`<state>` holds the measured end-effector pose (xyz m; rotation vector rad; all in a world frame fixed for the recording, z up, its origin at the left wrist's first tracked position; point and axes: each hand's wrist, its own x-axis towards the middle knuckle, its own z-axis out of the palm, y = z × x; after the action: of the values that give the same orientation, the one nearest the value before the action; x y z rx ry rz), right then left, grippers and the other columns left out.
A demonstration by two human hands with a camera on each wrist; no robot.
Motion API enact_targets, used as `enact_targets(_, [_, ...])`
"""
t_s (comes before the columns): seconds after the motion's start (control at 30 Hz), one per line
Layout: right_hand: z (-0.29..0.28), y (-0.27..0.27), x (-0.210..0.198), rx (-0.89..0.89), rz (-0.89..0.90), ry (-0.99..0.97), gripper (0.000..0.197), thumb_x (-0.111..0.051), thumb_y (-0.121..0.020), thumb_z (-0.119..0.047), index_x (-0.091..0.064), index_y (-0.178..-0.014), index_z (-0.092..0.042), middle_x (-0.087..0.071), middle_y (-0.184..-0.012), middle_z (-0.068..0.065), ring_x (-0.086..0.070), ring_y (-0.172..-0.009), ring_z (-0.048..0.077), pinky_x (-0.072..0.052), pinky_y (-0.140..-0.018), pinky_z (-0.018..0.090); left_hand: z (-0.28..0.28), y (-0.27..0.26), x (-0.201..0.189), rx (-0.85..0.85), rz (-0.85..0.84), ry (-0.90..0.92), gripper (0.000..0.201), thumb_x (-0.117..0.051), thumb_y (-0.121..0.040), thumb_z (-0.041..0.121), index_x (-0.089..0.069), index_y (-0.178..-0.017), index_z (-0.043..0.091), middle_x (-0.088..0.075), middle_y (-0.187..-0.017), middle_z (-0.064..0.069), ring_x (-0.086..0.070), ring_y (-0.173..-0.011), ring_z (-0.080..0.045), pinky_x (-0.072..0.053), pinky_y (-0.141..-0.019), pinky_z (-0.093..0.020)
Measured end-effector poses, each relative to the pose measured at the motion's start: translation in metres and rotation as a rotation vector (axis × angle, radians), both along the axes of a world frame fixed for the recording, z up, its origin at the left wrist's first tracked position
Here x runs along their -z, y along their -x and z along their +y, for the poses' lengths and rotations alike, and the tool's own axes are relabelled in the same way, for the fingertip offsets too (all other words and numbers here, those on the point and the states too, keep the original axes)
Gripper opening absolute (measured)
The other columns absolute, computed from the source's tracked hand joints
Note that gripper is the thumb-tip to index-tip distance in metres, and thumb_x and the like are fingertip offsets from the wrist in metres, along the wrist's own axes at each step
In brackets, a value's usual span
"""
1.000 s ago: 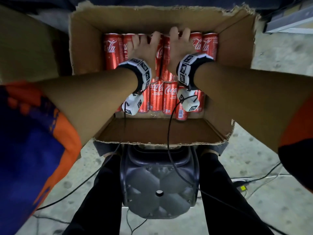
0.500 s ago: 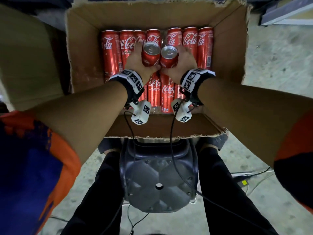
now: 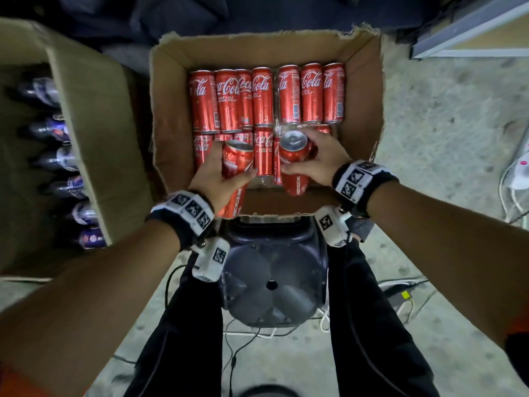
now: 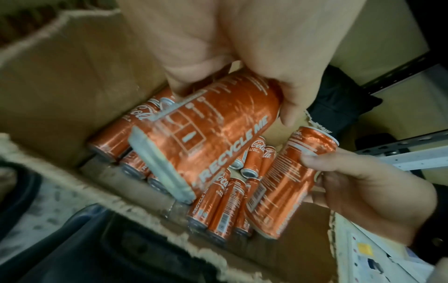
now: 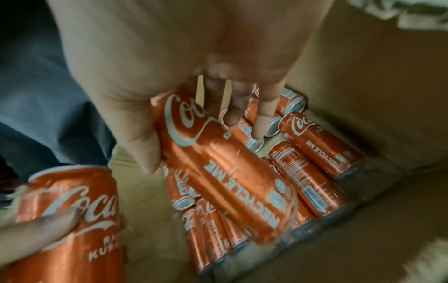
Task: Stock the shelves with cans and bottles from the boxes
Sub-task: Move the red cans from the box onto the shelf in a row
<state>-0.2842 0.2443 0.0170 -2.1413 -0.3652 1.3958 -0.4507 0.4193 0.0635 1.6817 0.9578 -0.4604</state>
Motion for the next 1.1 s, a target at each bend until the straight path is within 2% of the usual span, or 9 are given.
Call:
enact_targets(0.1, [-0.015, 0.016, -0.039, -0.04, 0.136, 0.007, 0.099, -0.088, -0.047, -0.071, -0.056, -0.135, -0.037, -0.065, -0.127, -0.017, -0.059, -0.12, 0.007, -0.042, -0.111, 0.046, -0.008, 0.022, -0.034, -0.01, 0.033, 0.021, 0.066, -0.077, -0.087, 0.029, -0.036, -0.14, 0.027, -0.055, -0.107, 0.031, -0.048, -0.087, 0.033, -0.033, -0.081, 0.002])
enact_targets(0.2, [-0.033, 0.032, -0.08, -0.018, 0.232, -0.011, 0.092, -0.089, -0.049, -0.065, -0.059, -0.13, -0.035, -0.071, -0.116, -0.014, -0.065, -0.111, 0.007, -0.046, -0.107, 0.047, -0.018, 0.036, -0.069, -0.054, 0.058, 0.06, 0.063, -0.076, -0.088, 0.026, -0.038, -0.138, 0.025, -0.058, -0.109, 0.025, -0.055, -0.096, 0.018, -0.04, -0.088, -0.014])
enact_targets(0.3, [-0.049, 0.043, -0.122, 0.018, 0.258, -0.005, 0.059, -0.091, -0.066, -0.04, -0.063, -0.118, -0.038, -0.074, -0.104, -0.016, -0.068, -0.096, -0.002, -0.052, -0.092, 0.027, -0.03, 0.046, -0.104, -0.156, 0.053, 0.084, 0.055, -0.077, -0.087, 0.024, -0.045, -0.131, 0.027, -0.064, -0.107, 0.018, -0.06, -0.098, 0.005, -0.046, -0.095, -0.029])
enact_targets(0.43, [-0.063, 0.048, -0.175, 0.039, 0.238, -0.036, 0.047, -0.085, -0.076, -0.012, -0.058, -0.102, -0.04, -0.071, -0.092, -0.016, -0.066, -0.078, -0.011, -0.045, -0.068, 0.004, -0.048, 0.049, -0.153, -0.249, 0.039, 0.09, 0.052, -0.081, -0.08, 0.041, -0.055, -0.125, 0.036, -0.07, -0.098, 0.025, -0.064, -0.091, 0.009, -0.049, -0.092, -0.027])
enact_targets(0.57, [-0.069, 0.055, -0.219, 0.087, 0.169, 0.012, 0.062, -0.085, -0.056, -0.039, -0.061, -0.113, -0.039, -0.073, -0.098, -0.007, -0.07, -0.094, 0.015, -0.054, -0.092, 0.039, -0.063, 0.048, -0.2, -0.24, 0.036, 0.157, 0.061, -0.089, -0.061, 0.053, -0.061, -0.114, 0.036, -0.075, -0.098, 0.011, -0.073, -0.089, -0.015, -0.056, -0.092, -0.048])
enact_targets(0.67, [-0.071, 0.055, -0.258, 0.048, 0.12, -0.015, 0.062, -0.08, -0.054, -0.06, -0.063, -0.11, -0.04, -0.073, -0.1, -0.008, -0.07, -0.097, 0.024, -0.053, -0.094, 0.055, -0.07, 0.044, -0.239, -0.223, 0.007, 0.184, 0.051, -0.091, -0.068, 0.038, -0.062, -0.109, 0.035, -0.076, -0.098, 0.006, -0.074, -0.087, -0.019, -0.058, -0.089, -0.052])
enact_targets(0.9, [-0.066, 0.046, -0.382, 0.181, 0.071, -0.175, 0.044, -0.087, -0.061, -0.033, -0.069, -0.101, -0.027, -0.077, -0.089, -0.009, -0.073, -0.084, 0.01, -0.056, -0.084, 0.035, -0.064, 0.034, -0.35, -0.182, -0.104, 0.205, 0.052, -0.088, -0.061, 0.042, -0.068, -0.107, 0.03, -0.077, -0.095, 0.004, -0.074, -0.086, -0.021, -0.057, -0.089, -0.049])
enact_targets(1.0, [-0.068, 0.04, -0.432, 0.2, 0.044, -0.272, 0.033, -0.083, -0.074, -0.005, -0.067, -0.093, -0.026, -0.074, -0.076, -0.013, -0.071, -0.072, 0.005, -0.053, -0.073, 0.023, -0.061, 0.029, -0.397, -0.181, -0.193, 0.184, 0.051, -0.092, -0.064, 0.028, -0.067, -0.108, 0.025, -0.077, -0.091, 0.002, -0.074, -0.082, -0.019, -0.057, -0.085, -0.042])
enact_targets(1.1, [-0.068, 0.032, -0.481, 0.21, -0.005, -0.344, 0.036, -0.082, -0.075, 0.0, -0.066, -0.092, -0.027, -0.074, -0.076, -0.018, -0.071, -0.074, 0.0, -0.051, -0.068, 0.013, -0.062, 0.023, -0.441, -0.203, -0.263, 0.143, 0.04, -0.088, -0.072, 0.011, -0.067, -0.103, 0.024, -0.077, -0.088, 0.007, -0.074, -0.078, -0.013, -0.056, -0.081, -0.037])
